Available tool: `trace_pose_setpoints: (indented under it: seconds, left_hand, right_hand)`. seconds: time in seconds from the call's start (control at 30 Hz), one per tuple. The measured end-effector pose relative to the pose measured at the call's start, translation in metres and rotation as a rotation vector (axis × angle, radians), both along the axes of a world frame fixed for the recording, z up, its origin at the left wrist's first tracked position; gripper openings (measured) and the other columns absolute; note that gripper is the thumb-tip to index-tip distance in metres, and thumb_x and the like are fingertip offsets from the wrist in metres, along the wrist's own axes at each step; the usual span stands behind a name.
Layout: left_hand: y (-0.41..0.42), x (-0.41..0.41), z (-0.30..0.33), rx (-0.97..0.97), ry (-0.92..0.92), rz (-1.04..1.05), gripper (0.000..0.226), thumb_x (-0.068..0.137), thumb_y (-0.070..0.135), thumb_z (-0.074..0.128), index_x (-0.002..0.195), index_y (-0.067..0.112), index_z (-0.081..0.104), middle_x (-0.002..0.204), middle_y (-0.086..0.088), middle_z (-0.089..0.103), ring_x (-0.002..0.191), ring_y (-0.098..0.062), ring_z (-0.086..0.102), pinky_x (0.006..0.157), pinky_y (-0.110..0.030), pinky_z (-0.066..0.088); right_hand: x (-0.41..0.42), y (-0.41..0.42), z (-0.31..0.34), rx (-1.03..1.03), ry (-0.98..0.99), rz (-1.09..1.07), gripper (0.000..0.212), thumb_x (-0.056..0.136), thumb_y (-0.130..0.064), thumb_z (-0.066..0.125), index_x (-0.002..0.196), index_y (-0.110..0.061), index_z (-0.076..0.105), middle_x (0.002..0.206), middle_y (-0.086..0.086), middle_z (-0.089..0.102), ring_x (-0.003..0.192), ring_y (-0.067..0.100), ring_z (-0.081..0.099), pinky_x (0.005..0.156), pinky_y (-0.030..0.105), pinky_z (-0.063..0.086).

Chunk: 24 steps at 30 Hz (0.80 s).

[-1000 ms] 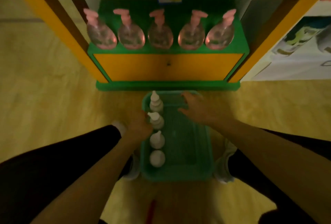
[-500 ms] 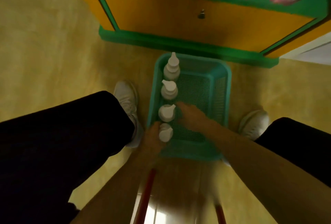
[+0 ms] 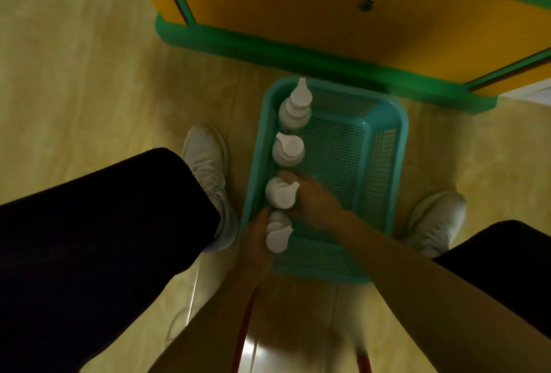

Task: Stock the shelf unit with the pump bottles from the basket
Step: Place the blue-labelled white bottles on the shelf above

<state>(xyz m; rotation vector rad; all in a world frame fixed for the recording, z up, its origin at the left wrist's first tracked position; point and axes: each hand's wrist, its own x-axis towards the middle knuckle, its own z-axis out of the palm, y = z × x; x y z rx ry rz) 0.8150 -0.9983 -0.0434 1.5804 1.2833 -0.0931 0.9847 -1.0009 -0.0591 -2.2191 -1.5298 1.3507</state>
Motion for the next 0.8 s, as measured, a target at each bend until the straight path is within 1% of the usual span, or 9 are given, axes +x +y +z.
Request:
trace_pose_setpoints:
  seconds: [0.17,0.27,0.37,0.43,0.5,0.57,0.67,0.73,0.8]
  left_hand:
    - [0.003,-0.002,0.016,-0.015,-0.046,0.019,0.051,0.074,0.013,0.075,0.121,0.011,0.055,0.114,-0.005,0.063,0.105,-0.024,0.06,0.084,-0.028,0.048]
    - [0.001,-0.006,0.022,-0.077,-0.056,0.014,0.065,0.061,0.03,0.077,0.121,0.015,0.055,0.115,-0.002,0.062,0.105,-0.02,0.06,0.084,-0.037,0.051]
    - [0.003,-0.006,0.041,-0.134,-0.165,0.102,0.053,0.057,0.027,0.076,0.104,0.035,0.052,0.103,0.015,0.057,0.095,-0.003,0.057,0.081,-0.022,0.048]
    - [0.01,-0.002,0.058,-0.183,-0.218,0.158,0.06,0.059,0.019,0.082,0.102,0.04,0.046,0.102,0.018,0.054,0.096,-0.003,0.055,0.086,-0.019,0.044]
    - [0.017,0.005,0.078,-0.203,-0.291,0.175,0.07,0.056,0.016,0.085,0.11,0.036,0.045,0.107,0.01,0.056,0.104,-0.012,0.054,0.09,-0.027,0.044]
    - [0.025,0.014,0.101,-0.221,-0.387,0.178,0.081,0.051,0.017,0.085,0.121,0.019,0.046,0.116,-0.003,0.057,0.112,-0.02,0.055,0.094,-0.031,0.044]
    - [0.04,0.031,0.144,-0.174,-0.445,0.082,0.056,0.068,-0.001,0.08,0.112,0.013,0.05,0.103,0.001,0.06,0.1,-0.007,0.061,0.087,-0.022,0.05]
    - [0.054,0.044,0.179,-0.091,-0.521,0.004,0.048,0.07,-0.002,0.077,0.107,0.014,0.052,0.101,0.0,0.062,0.092,0.001,0.063,0.075,-0.012,0.052]
    - [0.066,0.056,0.222,-0.067,-0.572,-0.053,0.048,0.071,0.008,0.078,0.109,0.023,0.052,0.108,0.005,0.062,0.097,-0.005,0.062,0.072,-0.014,0.053]
  right_hand:
    - [0.002,-0.003,0.009,0.021,-0.021,-0.003,0.077,0.07,-0.031,0.079,0.134,-0.021,0.038,0.134,0.007,0.048,0.117,0.031,0.05,0.092,0.047,0.047]
    - [0.001,-0.019,0.024,0.036,0.111,-0.224,0.075,0.064,-0.028,0.085,0.125,-0.014,0.042,0.121,0.008,0.056,0.109,0.026,0.055,0.089,0.045,0.05]
    - [0.01,-0.028,0.053,0.054,0.173,-0.401,0.066,0.066,-0.028,0.083,0.12,-0.011,0.049,0.105,-0.001,0.059,0.095,0.012,0.057,0.087,0.035,0.051]
    - [0.018,-0.032,0.078,0.081,0.169,-0.473,0.059,0.068,-0.027,0.083,0.117,-0.011,0.055,0.101,-0.005,0.06,0.092,0.009,0.056,0.085,0.027,0.05]
    - [0.03,-0.035,0.105,0.2,0.199,-0.562,0.058,0.068,-0.021,0.084,0.116,-0.013,0.053,0.106,-0.003,0.06,0.099,0.012,0.057,0.092,0.034,0.049]
    - [0.042,-0.033,0.136,0.294,0.213,-0.611,0.067,0.068,-0.02,0.084,0.122,-0.015,0.046,0.116,-0.002,0.057,0.106,0.013,0.055,0.096,0.036,0.048]
    - [0.06,-0.027,0.197,0.402,0.27,-0.653,0.064,0.072,-0.018,0.081,0.126,-0.016,0.048,0.117,-0.004,0.059,0.101,0.007,0.06,0.078,0.016,0.052]
    - [0.069,-0.025,0.241,0.467,0.332,-0.73,0.058,0.075,-0.02,0.078,0.126,-0.017,0.051,0.116,-0.004,0.062,0.102,0.01,0.062,0.076,0.02,0.054]
    - [0.076,-0.024,0.287,0.55,0.373,-0.792,0.049,0.077,-0.024,0.075,0.121,-0.022,0.054,0.112,-0.006,0.064,0.099,0.009,0.063,0.079,0.029,0.054]
